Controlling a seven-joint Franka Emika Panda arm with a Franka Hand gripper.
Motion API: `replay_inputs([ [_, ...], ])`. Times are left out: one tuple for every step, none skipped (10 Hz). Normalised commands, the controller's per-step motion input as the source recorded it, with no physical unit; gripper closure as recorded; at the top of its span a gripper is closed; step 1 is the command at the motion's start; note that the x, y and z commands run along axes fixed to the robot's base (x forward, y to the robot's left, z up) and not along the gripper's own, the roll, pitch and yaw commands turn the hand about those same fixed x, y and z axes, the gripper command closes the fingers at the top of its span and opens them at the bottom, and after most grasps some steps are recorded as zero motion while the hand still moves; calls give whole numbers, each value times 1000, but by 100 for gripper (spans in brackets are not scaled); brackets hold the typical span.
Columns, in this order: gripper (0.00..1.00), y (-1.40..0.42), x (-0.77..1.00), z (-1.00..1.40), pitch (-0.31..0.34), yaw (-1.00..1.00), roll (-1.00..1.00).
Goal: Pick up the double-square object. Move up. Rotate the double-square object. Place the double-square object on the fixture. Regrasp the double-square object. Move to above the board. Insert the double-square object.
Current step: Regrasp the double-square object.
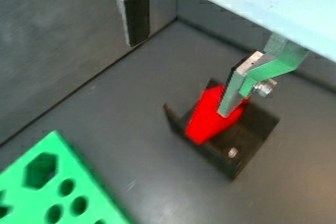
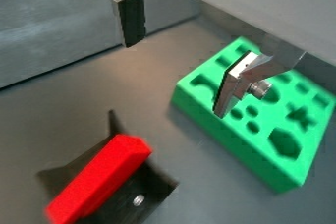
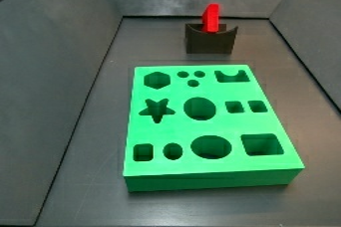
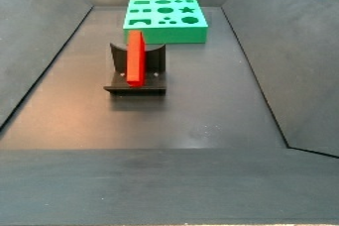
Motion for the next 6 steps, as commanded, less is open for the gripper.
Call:
replay_inputs([
  [0, -18, -23, 11, 12, 24, 1000],
  [0, -18, -16, 2, 7, 26, 1000],
  [0, -18, -16, 2, 6, 28, 1000],
  [0, -18, -13, 6, 8, 29, 1000],
  [0, -20, -8, 8, 13, 30, 1000],
  [0, -18, 3, 5, 18, 32, 1000],
])
